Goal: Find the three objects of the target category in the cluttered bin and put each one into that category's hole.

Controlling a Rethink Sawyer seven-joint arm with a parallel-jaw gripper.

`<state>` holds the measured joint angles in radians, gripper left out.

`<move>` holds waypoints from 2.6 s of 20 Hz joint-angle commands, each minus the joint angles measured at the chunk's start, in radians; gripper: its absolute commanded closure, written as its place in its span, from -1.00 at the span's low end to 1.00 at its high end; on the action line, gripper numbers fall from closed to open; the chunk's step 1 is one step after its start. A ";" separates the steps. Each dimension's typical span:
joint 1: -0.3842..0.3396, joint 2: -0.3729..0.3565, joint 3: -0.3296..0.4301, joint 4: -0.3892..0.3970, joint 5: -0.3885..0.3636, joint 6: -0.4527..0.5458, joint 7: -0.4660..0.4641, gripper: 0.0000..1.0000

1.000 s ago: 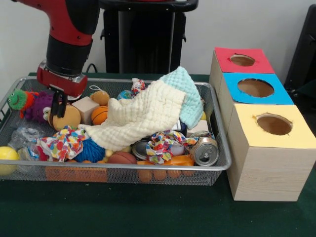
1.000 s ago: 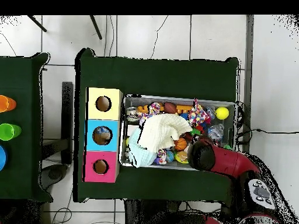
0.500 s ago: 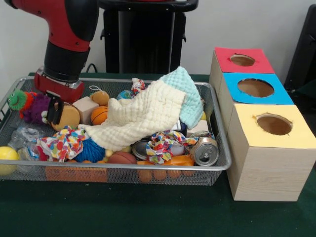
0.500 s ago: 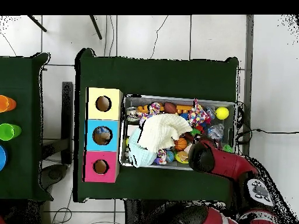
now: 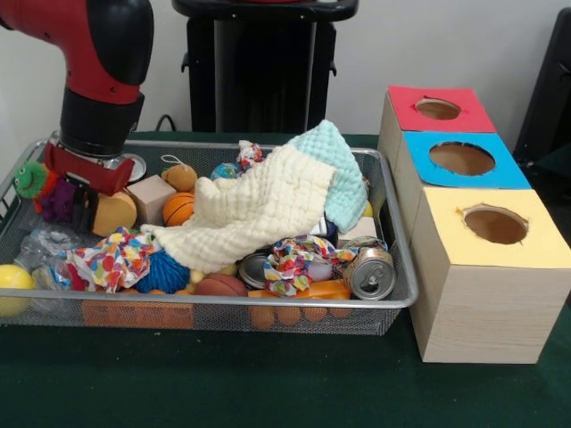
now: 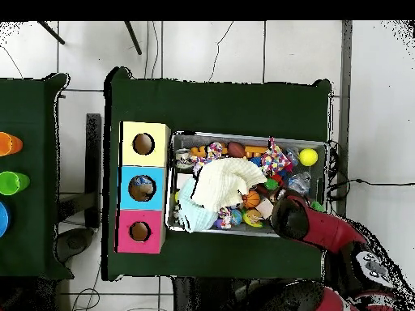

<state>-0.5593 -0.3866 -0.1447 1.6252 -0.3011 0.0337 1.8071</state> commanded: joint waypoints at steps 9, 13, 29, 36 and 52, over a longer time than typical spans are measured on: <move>-0.059 0.084 0.146 0.022 -0.031 0.186 -0.001 -1.00; -0.063 0.076 0.150 0.026 -0.031 0.198 -0.001 -1.00; -0.082 -0.115 0.158 0.025 -0.022 0.439 -0.107 -1.00; -0.096 -0.060 0.185 -0.100 -0.051 0.493 -0.126 -1.00; -0.087 0.059 0.262 -0.334 -0.064 0.647 -0.168 -1.00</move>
<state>-0.6386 -0.3807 0.0124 1.3861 -0.3155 0.5648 1.8071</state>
